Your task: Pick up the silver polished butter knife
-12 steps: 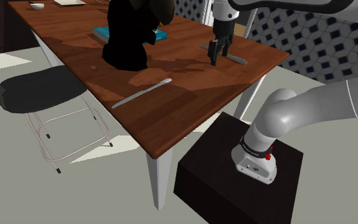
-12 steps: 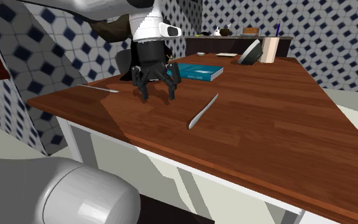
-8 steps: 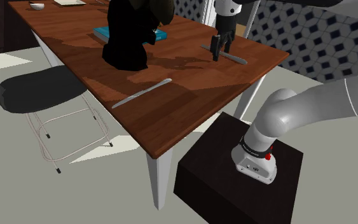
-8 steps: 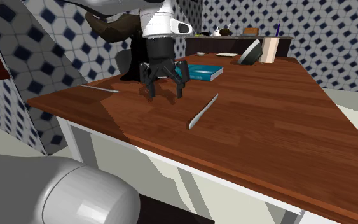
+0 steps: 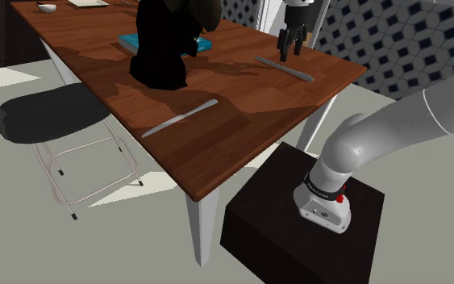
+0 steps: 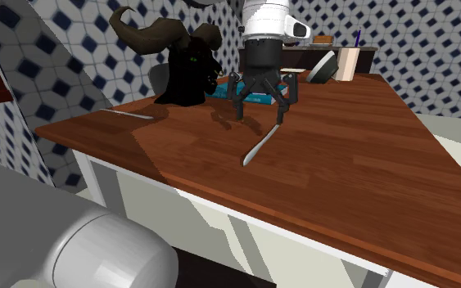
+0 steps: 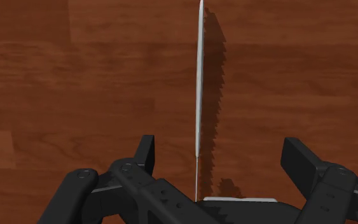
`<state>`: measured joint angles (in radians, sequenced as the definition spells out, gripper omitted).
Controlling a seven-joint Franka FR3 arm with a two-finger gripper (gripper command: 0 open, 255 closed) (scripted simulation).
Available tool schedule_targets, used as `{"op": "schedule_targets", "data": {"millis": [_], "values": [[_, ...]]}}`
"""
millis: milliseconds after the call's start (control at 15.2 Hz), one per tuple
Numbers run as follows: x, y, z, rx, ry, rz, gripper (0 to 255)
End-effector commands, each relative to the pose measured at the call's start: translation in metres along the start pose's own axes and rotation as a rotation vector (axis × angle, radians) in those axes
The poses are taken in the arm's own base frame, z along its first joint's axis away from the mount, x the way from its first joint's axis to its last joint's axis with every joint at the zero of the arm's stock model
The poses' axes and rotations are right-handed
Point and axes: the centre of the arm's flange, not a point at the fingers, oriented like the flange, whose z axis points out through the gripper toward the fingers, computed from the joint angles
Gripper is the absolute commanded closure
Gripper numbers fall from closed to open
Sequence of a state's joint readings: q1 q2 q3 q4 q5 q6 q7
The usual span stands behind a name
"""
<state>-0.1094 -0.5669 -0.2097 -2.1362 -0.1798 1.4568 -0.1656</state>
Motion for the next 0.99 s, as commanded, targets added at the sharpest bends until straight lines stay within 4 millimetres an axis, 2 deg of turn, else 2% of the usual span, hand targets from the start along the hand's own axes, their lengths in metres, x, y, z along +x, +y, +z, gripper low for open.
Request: {"op": "schedule_targets", "data": {"millis": [0,396,528,594,924], "values": [[0.0,0.014,0.004,0.01,-0.008,0.007,0],[0.004,0.012,0.036,0.01,-0.008,0.007,0],[0.004,0.012,0.039,0.01,-0.008,0.007,0],[0.004,0.012,0.039,0.01,-0.008,0.007,255],[0.004,0.012,0.039,0.01,-0.008,0.007,255]]}}
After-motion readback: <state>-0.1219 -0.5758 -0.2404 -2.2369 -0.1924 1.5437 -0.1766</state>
